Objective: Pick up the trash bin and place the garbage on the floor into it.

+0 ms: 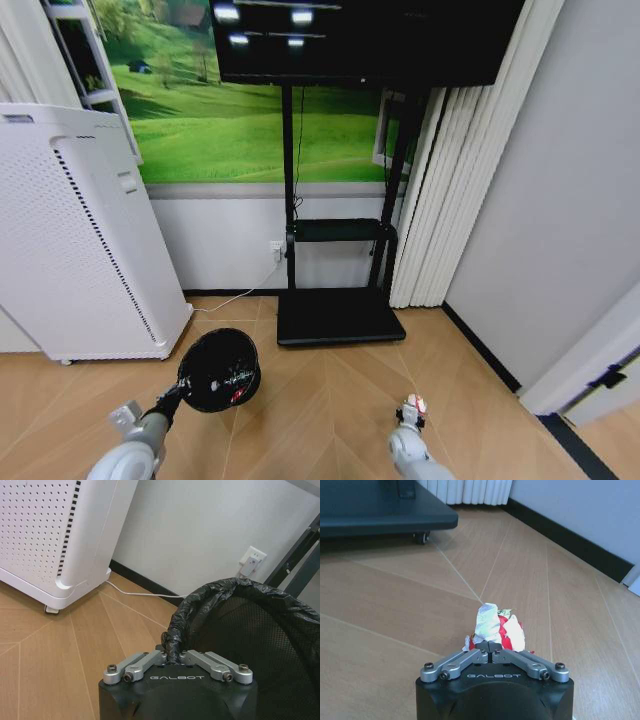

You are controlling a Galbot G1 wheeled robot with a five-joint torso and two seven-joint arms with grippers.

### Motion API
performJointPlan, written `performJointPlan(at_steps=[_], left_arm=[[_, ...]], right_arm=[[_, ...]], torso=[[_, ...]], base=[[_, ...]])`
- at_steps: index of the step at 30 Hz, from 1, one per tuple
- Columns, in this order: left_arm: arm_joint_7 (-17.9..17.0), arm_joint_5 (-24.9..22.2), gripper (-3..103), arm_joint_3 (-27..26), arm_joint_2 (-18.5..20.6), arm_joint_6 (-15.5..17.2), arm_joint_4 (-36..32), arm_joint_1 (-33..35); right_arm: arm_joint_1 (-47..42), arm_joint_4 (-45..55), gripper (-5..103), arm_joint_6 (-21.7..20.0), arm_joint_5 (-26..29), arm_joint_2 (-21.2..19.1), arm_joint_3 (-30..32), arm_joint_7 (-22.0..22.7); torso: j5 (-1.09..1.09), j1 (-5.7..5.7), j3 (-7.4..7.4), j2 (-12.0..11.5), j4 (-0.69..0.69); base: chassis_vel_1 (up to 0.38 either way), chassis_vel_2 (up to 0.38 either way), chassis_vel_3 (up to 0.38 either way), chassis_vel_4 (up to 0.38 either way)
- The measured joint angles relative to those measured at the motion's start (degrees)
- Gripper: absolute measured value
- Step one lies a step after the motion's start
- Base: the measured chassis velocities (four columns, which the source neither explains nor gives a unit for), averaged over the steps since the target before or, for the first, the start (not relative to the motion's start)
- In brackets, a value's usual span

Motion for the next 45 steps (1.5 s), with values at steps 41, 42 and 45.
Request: performJointPlan(at_steps=[41, 42, 45], left_arm=[[20.8, 16.4, 4, 32.7, 10.4, -7.1, 18.1, -25.8], [20.8, 16.4, 4, 32.7, 10.4, -7.1, 18.1, -25.8], [21.8, 19.2, 4, 38.8, 8.2, -8.4, 21.3, -30.1]], right_arm=[[-40.4, 59.7, 0, 13.2, -20.5, -17.0, -7.3, -20.3], [-40.4, 59.7, 0, 13.2, -20.5, -17.0, -7.3, -20.3], [-38.6, 56.0, 0, 15.0, -23.6, -16.0, -8.8, -21.6]], torso=[[0.00, 0.00, 0.00, 0.0, 0.00], [0.00, 0.00, 0.00, 0.0, 0.00], [0.02, 0.00, 0.00, 0.0, -0.01]], base=[[0.000, 0.000, 0.000, 0.000], [0.000, 0.000, 0.000, 0.000], [0.000, 0.000, 0.000, 0.000]])
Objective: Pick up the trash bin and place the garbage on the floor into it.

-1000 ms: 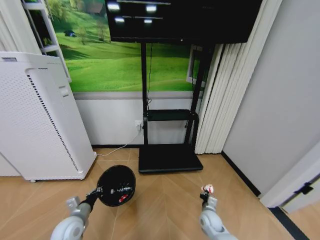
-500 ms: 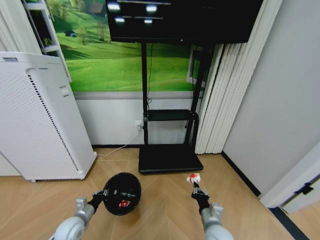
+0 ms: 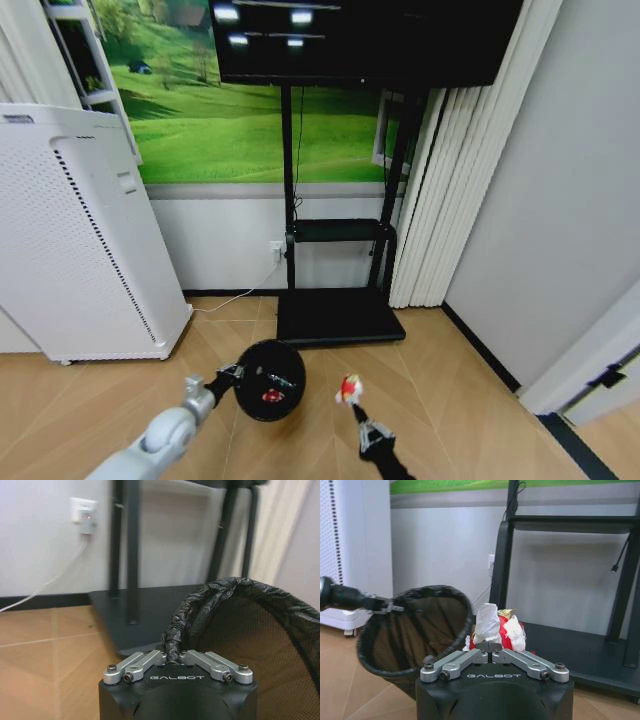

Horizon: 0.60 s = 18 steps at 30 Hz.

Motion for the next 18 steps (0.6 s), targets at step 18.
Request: performJointPlan(at_steps=[18], left_arm=[[3.1, 6.1, 4, 8.4, -5.9, -3.1, 3.9, -3.8]], right_arm=[[3.1, -7.2, 0, 2.4, -5.1, 1.6, -4.1, -0.9]], torso=[[-0.03, 0.01, 0.00, 0.0, 0.00]], base=[[0.000, 0.000, 0.000, 0.000]])
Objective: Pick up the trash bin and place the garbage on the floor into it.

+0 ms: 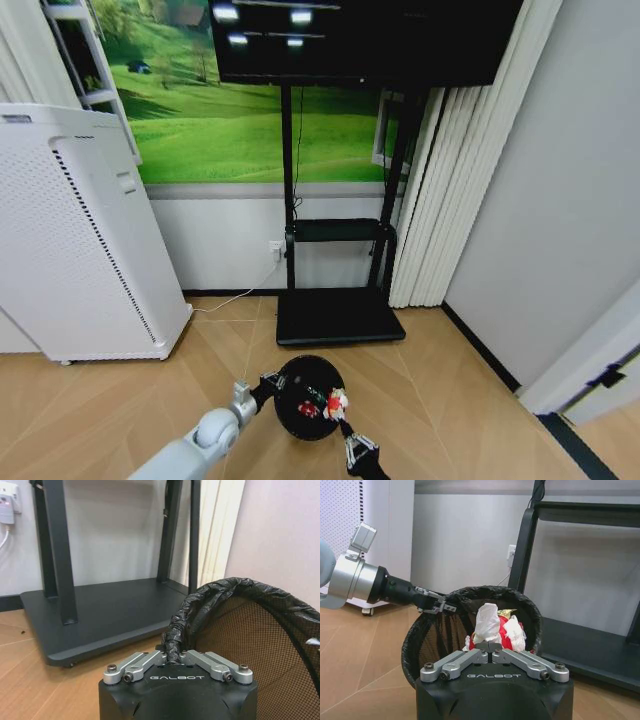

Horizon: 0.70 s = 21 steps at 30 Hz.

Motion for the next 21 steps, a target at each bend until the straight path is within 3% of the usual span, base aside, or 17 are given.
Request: performJointPlan(at_steps=[6, 8, 10, 13, 15, 16, 21], left_arm=[[0.8, 0.8, 4, -2.6, 1.4, -0.3, -3.1, 3.0], [1.0, 1.1, 4, -3.6, 1.8, -0.3, -3.8, 3.9], [1.3, 1.3, 4, -5.3, 2.4, -0.3, -4.9, 5.6], [1.4, 1.5, 4, -6.0, 2.6, -0.3, -5.2, 6.2], [1.4, 1.6, 4, -7.2, 2.5, -0.2, -5.7, 7.2], [1.4, 1.6, 4, -7.2, 2.5, -0.2, -5.7, 7.2], [-0.3, 1.5, 4, -10.3, 2.4, 0.3, -7.7, 8.5]], right_arm=[[0.6, -0.5, -2, -0.1, -0.2, 0.2, -0.3, 0.1], [0.7, -0.5, 2, -0.3, -0.1, 0.2, -0.2, 0.2], [0.7, -0.3, 13, -0.6, 0.1, 0.2, -0.1, 0.5], [0.7, -0.2, 18, -0.7, 0.1, 0.3, -0.1, 0.6], [0.5, -0.3, 30, -0.5, 0.2, 0.7, 0.0, 0.6], [0.5, -0.3, 30, -0.5, 0.2, 0.7, 0.0, 0.6], [-0.2, 0.2, 51, 1.9, 1.2, 1.1, 1.2, 0.4]], torso=[[0.00, 0.00, 0.00, 0.0, 0.00], [-0.01, 0.00, -0.01, 0.0, 0.00], [0.00, 0.00, 0.00, 0.0, 0.00], [-0.01, 0.00, 0.00, 0.0, 0.00], [0.00, 0.00, -0.01, 0.0, 0.01], [0.00, 0.00, -0.01, 0.0, 0.01], [-0.01, 0.00, 0.00, 0.0, -0.01]], base=[[0.000, 0.000, 0.000, 0.000], [0.000, 0.000, 0.000, 0.000], [0.000, 0.000, 0.000, 0.000], [0.000, 0.000, 0.000, 0.000], [0.000, 0.000, 0.000, 0.000], [0.000, 0.000, 0.000, 0.000], [0.000, 0.000, 0.000, 0.000]])
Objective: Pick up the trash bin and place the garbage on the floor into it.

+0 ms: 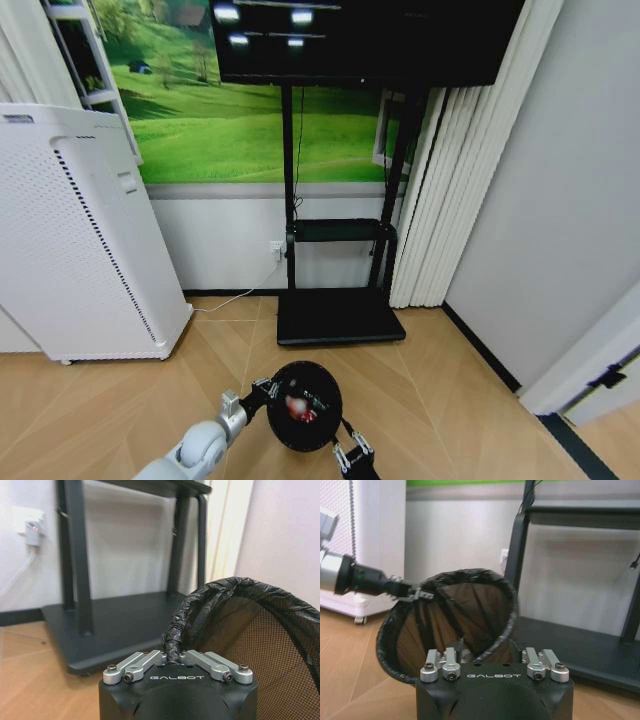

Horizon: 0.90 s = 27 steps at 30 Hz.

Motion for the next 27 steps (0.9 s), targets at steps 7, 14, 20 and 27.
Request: performJointPlan(at_steps=[7, 14, 20, 27], left_arm=[[-5.4, -4.5, 4, -8.5, 1.6, 0.7, -9.9, 7.2], [-11.9, -11.2, 4, -16.2, 3.1, 0.7, -16.6, 11.7], [-18.9, -15.1, 4, -31.4, 1.1, 0.8, -21.8, 23.0], [-23.1, -21.5, 4, -58.5, -10.4, 4.4, -30.9, 45.4]], right_arm=[[-2.8, 7.5, 79, -1.7, 5.7, 1.6, 4.2, 5.3], [-5.9, 12.1, 99, -3.3, 12.3, 9.0, 15.0, 9.4], [-1.7, 12.5, 100, -7.5, 19.8, 11.4, 23.2, 14.6], [1.7, 10.5, 100, -9.7, 22.6, 12.2, 28.2, 17.6]], torso=[[0.00, 0.00, 0.00, 0.0, 0.03], [-0.03, -0.01, 0.00, 0.0, -0.06], [-0.01, -0.01, -0.01, 0.0, 0.04], [-0.01, -0.02, -0.01, 0.0, 0.05]], base=[[0.000, 0.000, 0.000, 0.000], [0.000, 0.000, 0.000, 0.000], [0.000, 0.000, 0.000, 0.000], [0.000, 0.000, 0.000, 0.000]])
